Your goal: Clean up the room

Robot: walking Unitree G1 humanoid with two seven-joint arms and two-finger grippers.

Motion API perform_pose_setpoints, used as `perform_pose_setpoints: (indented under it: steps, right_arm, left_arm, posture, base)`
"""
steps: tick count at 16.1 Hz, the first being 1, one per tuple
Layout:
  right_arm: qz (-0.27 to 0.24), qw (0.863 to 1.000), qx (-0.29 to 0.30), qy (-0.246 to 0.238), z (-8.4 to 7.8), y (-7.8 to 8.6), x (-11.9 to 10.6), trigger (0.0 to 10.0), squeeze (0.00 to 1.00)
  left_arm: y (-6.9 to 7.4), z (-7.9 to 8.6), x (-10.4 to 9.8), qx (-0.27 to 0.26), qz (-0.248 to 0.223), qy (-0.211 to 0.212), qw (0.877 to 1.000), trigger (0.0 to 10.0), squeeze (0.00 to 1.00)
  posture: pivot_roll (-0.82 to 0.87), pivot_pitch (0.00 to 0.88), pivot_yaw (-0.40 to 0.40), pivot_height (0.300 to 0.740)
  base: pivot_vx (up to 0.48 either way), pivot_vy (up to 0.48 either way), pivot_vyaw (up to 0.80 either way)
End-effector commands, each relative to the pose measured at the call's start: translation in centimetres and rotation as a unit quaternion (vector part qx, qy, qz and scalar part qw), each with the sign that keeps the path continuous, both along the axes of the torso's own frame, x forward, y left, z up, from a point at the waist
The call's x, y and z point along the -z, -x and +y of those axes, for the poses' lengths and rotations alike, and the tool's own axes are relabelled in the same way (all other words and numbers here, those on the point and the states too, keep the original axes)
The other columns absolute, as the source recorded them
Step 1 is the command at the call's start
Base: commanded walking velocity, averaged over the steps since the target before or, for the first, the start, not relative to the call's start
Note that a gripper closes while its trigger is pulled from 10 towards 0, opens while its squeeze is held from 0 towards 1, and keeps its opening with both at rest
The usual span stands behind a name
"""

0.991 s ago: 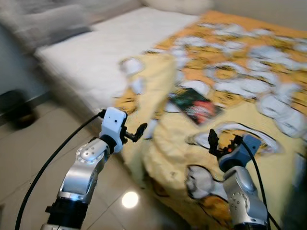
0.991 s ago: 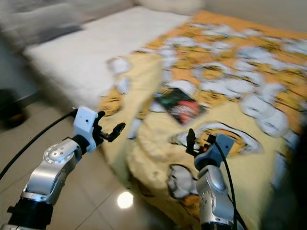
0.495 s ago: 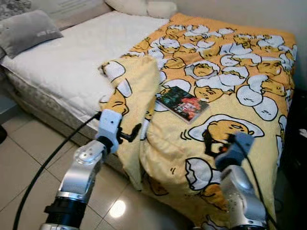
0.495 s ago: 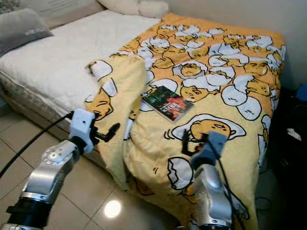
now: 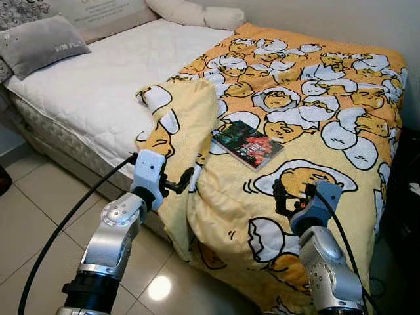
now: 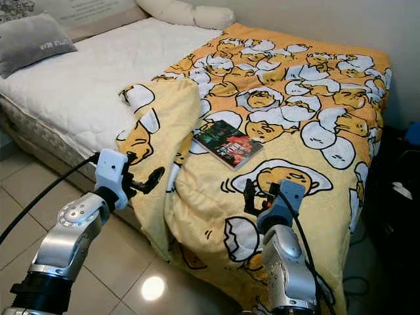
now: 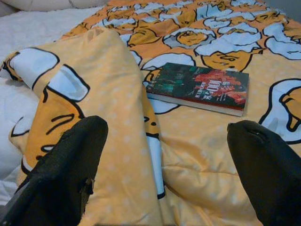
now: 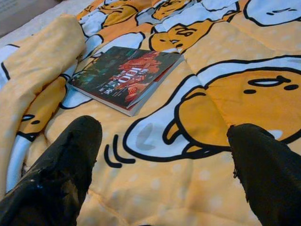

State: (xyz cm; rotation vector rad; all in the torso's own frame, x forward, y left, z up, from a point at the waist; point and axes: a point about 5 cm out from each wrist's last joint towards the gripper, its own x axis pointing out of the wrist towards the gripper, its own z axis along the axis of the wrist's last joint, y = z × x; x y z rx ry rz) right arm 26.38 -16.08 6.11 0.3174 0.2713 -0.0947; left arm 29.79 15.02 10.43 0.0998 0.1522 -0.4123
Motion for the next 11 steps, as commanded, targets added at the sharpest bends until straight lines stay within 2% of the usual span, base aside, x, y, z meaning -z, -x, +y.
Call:
perform_pose_setpoints:
  steps: [1, 6, 8, 11]
  right_arm:
    - [0.008, 1.000, -0.008, 0.000, 0.38, -0.16, 0.11, 10.0, 0.00]
    - [0.016, 1.000, -0.013, -0.004, 0.57, -0.04, 0.31, 10.0, 0.00]
    - [0.020, 1.000, -0.017, -0.001, 0.65, -0.01, 0.40, 10.0, 0.00]
    - [0.020, 1.000, -0.019, 0.005, 0.61, 0.05, 0.46, 10.0, 0.00]
  left_arm:
    - [0.10, 0.51, -0.34, -0.006, -0.007, 0.002, 1.000, 10.0, 0.32]
    - [0.29, 0.55, -0.28, -0.002, -0.004, 0.004, 1.000, 10.0, 0.31]
    - [0.32, 0.56, -0.26, -0.001, -0.003, 0.003, 1.000, 10.0, 0.31]
    - [0.36, 0.48, -0.25, -0.002, -0.003, 0.001, 1.000, 10.0, 0.30]
  posture:
    - [-0.05, 0.000, 0.052, 0.740]
    - [-0.05, 0.000, 0.054, 0.740]
    - [-0.05, 0.000, 0.053, 0.740]
    - [-0.05, 0.000, 0.051, 0.740]
  base:
    - [0.270, 0.000, 0.00]
    - [0.305, 0.000, 0.00]
    - [0.317, 0.000, -0.45]
    - [0.299, 0.000, 0.00]
